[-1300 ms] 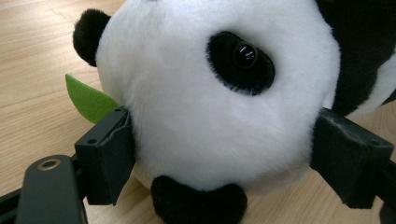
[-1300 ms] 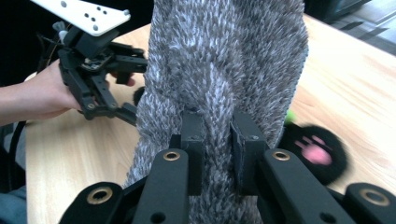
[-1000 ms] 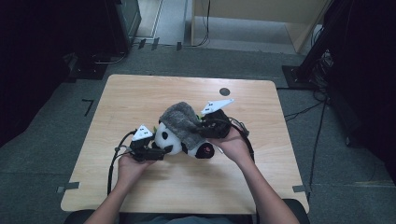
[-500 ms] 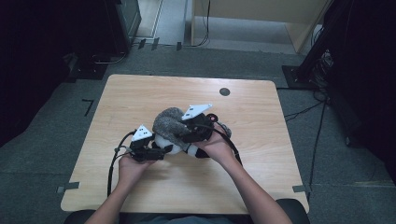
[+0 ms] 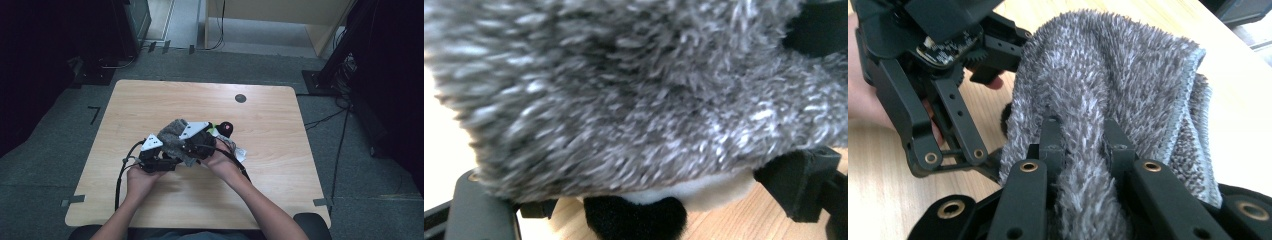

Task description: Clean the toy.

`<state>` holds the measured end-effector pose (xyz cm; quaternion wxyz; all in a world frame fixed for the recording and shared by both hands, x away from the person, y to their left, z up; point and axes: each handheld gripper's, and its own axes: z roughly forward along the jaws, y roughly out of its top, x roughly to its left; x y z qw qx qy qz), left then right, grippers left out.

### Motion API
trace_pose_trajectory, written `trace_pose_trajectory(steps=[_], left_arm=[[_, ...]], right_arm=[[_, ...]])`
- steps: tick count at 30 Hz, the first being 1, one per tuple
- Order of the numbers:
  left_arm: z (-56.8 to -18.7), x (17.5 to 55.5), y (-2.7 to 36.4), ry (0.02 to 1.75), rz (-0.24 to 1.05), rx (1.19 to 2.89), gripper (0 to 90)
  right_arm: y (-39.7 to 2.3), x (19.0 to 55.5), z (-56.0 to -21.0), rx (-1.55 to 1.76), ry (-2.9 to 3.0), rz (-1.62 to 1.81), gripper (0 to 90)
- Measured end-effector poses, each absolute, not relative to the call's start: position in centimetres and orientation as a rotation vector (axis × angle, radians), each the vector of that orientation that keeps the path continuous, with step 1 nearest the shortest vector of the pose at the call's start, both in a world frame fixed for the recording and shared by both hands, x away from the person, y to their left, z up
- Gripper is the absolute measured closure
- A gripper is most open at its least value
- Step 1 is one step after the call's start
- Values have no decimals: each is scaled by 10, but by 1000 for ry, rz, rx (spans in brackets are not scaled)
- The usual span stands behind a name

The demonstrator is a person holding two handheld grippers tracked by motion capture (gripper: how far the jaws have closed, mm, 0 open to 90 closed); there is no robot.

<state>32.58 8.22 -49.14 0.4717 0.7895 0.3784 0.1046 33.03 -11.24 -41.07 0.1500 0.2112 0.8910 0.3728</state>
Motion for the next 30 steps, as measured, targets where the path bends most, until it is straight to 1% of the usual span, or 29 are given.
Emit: trace_pose_trajectory(steps=[9,14,15,16,19,23,27,30], left_arm=[[-491,326,83,928,258,1931,170],[-491,326,82,934,263,1934,172],[-491,326,82,935,260,1933,172],[-491,326,82,935,261,1935,172],[-491,326,82,934,259,1934,172],[-491,326,83,934,255,1934,172],[-491,327,83,932,254,1935,172],[-491,326,83,931,253,1935,172]], right_arm=[[-129,331,-403,630,2544,1048,775],[-152,332,-398,693,2546,1070,781],[-163,333,-396,719,2526,1062,781],[-163,333,-396,719,2526,1062,781],[-184,338,-394,801,2506,1080,782],[-198,342,-394,856,2480,1054,783],[-202,343,-392,869,2468,1086,784],[-199,341,-383,872,2449,1157,783]])
